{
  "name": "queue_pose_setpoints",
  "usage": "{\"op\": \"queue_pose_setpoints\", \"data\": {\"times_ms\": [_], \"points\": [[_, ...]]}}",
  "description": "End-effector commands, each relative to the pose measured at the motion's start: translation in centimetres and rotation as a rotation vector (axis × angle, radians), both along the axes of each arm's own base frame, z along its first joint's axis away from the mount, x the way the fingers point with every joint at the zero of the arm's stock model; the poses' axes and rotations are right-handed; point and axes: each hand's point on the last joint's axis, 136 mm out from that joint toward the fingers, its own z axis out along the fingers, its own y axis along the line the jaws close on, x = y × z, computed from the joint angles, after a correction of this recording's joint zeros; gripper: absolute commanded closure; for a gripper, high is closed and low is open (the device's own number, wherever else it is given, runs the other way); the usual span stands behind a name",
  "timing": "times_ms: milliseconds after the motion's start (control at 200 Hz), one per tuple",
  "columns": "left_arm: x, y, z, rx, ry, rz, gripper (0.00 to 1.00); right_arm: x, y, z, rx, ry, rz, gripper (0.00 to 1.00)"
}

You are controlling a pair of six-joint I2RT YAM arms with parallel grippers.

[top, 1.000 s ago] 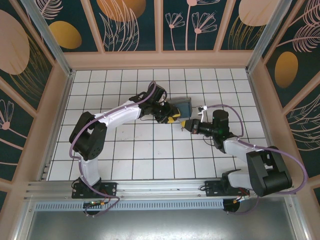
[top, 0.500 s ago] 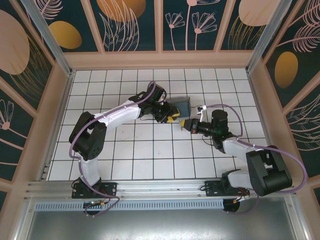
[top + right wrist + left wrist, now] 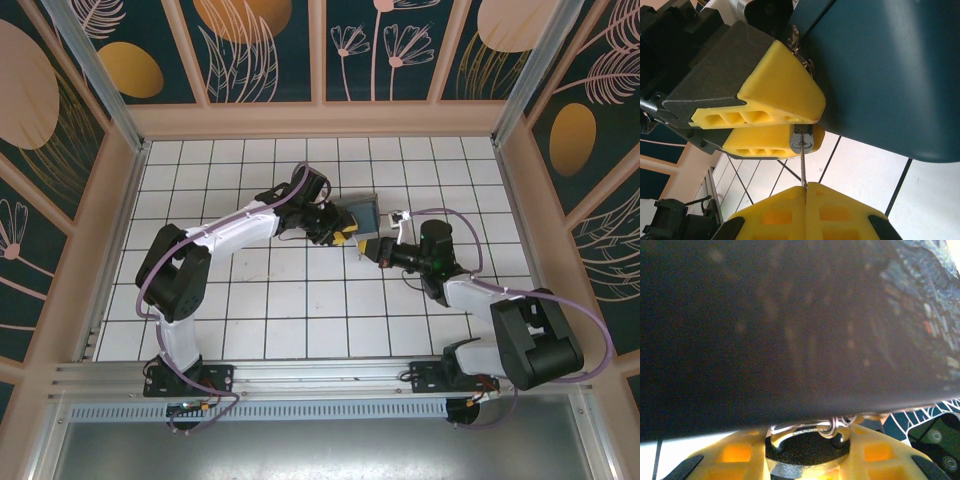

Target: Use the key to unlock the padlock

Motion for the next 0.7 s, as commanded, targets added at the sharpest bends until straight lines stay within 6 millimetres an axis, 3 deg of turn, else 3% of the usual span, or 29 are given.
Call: {"op": "queue_pose_setpoints", "data": {"times_ms": [0,696], "points": [[-1.1,-0.9,2.7,-0.078,-0.019,-0.056,1.00,0.1,0.4,2.2,0.046,-0.090,0.049,1.00],[-1.3,-1.1,2.8,-0.065,-0.029,-0.100,1.00,1.0,1.0,3.5,0.073,-0.123,0.072,1.00]]}}
